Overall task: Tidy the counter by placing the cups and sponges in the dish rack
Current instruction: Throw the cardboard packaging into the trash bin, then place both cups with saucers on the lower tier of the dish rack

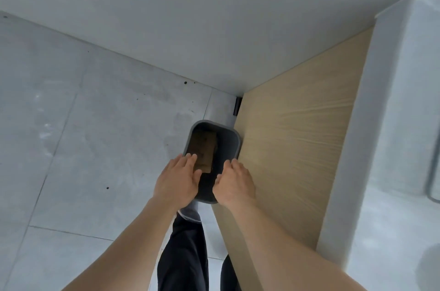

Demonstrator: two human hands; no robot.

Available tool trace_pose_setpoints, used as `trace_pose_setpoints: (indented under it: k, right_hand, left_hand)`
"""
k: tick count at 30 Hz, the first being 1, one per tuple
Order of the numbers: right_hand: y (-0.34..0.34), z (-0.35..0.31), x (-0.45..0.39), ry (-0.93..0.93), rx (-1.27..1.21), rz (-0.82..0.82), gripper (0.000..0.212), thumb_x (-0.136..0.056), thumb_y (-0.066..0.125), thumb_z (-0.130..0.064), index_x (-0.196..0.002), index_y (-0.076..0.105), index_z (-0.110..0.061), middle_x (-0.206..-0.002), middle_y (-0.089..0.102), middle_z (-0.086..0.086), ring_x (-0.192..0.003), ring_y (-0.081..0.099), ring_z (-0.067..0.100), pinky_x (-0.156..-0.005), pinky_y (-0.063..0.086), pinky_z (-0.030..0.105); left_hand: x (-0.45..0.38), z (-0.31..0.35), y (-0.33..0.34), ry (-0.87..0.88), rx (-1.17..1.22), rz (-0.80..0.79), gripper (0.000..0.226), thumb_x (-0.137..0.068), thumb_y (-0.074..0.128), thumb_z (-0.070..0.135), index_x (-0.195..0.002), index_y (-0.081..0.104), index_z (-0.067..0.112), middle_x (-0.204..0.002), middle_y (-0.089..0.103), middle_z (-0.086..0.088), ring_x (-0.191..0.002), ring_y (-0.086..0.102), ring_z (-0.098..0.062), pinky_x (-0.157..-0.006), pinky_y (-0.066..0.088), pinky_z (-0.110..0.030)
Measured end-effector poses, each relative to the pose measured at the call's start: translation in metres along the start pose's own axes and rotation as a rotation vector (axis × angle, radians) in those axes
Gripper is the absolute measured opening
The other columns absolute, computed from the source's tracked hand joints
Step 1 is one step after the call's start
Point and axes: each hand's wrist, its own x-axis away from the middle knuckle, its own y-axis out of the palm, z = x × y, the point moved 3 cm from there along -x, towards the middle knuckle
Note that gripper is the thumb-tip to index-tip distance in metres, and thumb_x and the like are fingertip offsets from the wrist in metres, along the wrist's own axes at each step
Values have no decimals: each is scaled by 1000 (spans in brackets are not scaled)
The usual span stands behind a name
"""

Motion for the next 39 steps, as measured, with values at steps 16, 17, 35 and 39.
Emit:
trace_pose_setpoints:
  k: [16,17,35,39]
  right_hand:
    - [-124,4,147,-210,59,212,68,-99,44,-40,-154,19,-7,-161,21,11,-149,18,28,-120,24,41]
    - [-132,6,159,-219,49,251,68,-99,46,-40,-153,21,-7,-161,23,11,-148,19,28,-119,27,41]
    - [-209,114,293,-276,-65,607,60,-99,46,-33,-150,27,-7,-157,29,9,-148,19,26,-123,11,34]
    - [-206,159,301,-258,-117,641,63,-99,48,-34,-152,24,-9,-162,23,9,-151,14,25,-123,8,34]
  left_hand:
    - [129,49,-125,116,-209,146,57,-105,28,42,-156,25,18,-163,30,-2,-152,22,-22,-124,18,-36]
    - [136,55,-132,121,-213,159,57,-105,28,42,-156,25,18,-164,29,-1,-152,22,-22,-124,18,-36]
    - [227,216,-171,339,-244,348,60,-104,29,48,-158,19,24,-166,19,6,-154,13,-16,-125,16,-35]
    - [240,253,-152,348,-248,345,60,-104,27,49,-158,17,25,-167,17,8,-154,11,-15,-124,18,-35]
